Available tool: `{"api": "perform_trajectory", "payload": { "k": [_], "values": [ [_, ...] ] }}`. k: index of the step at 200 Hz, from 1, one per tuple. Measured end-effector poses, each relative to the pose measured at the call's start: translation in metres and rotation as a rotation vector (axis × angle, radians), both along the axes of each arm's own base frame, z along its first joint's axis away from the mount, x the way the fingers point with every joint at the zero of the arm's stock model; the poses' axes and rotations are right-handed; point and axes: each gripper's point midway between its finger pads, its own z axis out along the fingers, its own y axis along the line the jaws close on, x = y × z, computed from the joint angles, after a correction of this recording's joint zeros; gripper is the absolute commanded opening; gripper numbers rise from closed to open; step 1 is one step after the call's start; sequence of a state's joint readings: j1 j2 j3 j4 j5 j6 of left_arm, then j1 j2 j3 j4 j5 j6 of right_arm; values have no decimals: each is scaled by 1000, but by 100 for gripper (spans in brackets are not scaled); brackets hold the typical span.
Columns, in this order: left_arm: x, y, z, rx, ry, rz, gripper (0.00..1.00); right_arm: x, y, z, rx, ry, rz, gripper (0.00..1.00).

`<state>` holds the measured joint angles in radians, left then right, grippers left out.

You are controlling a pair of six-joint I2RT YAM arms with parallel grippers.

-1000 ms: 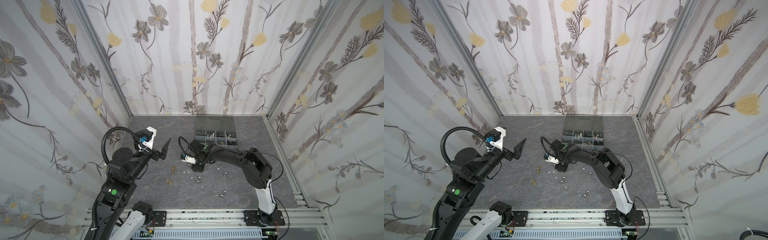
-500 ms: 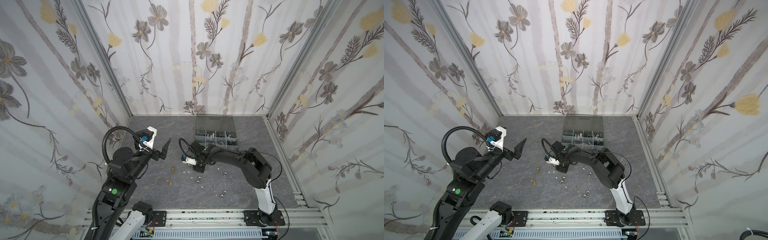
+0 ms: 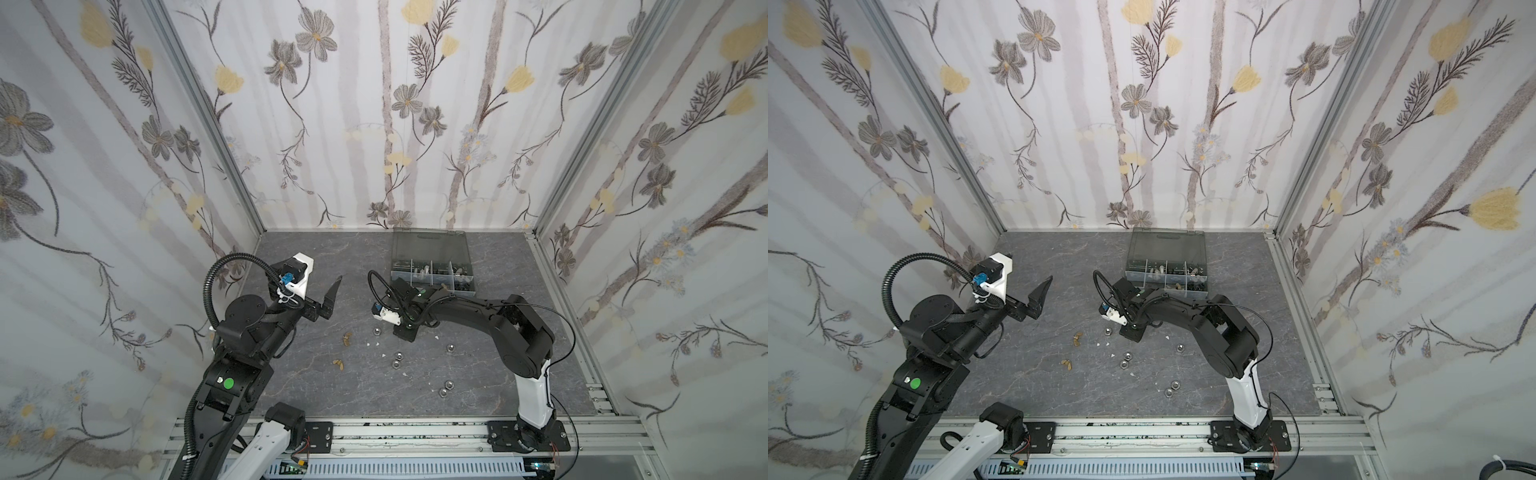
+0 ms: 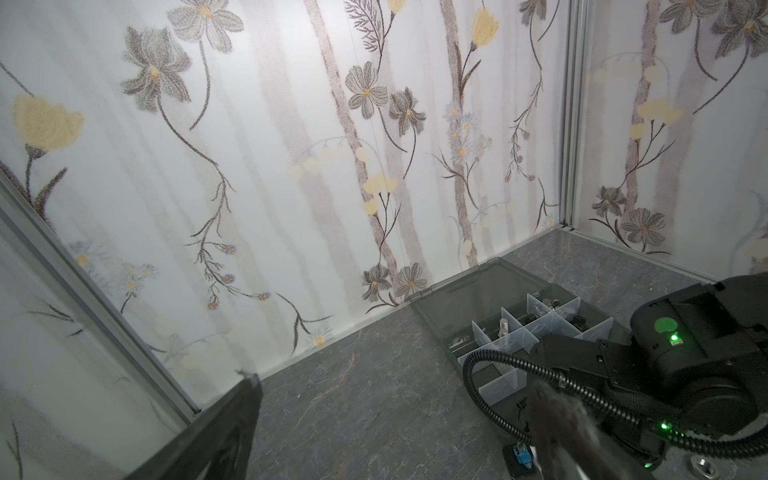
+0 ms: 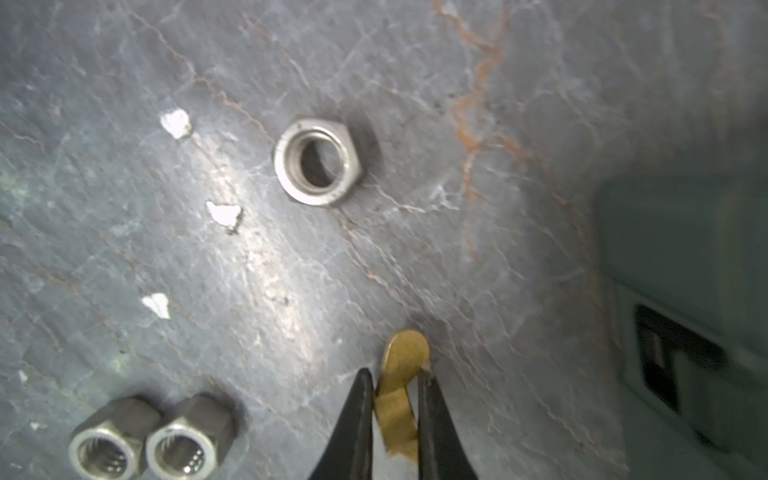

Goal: Sort the screws and nuts into containers
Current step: 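Lower the right gripper onto another brass wing nut and grasp it, then carry the wing nut over the organizer and release it into the wing-nut compartment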

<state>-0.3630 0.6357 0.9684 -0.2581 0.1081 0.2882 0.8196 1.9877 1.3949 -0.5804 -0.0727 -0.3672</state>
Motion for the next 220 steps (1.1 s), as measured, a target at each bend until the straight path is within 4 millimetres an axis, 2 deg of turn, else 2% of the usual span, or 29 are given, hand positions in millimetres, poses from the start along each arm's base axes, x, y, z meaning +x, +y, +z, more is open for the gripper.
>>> {"api": "perform_trajectory", "payload": {
  "k": [58, 107, 135, 150, 169, 220],
  "values": [
    [3, -1, -3, 9, 9, 0, 100, 41, -44, 44, 88, -79, -203, 6],
    [5, -2, -5, 17, 14, 3, 100, 94, -90, 92, 158, -180, -399, 6],
    [5, -2, -5, 17, 14, 3, 100, 120, -110, 109, 172, -228, -487, 6],
    [5, -2, -5, 17, 14, 3, 100, 136, -120, 108, 160, -245, -543, 6],
    [5, -2, -5, 17, 13, 3, 100, 153, -128, 96, 133, -240, -610, 6],
    [5, -1, -4, 23, 7, 4, 100, 159, -129, 58, 83, -176, -665, 6]
  ]
}}
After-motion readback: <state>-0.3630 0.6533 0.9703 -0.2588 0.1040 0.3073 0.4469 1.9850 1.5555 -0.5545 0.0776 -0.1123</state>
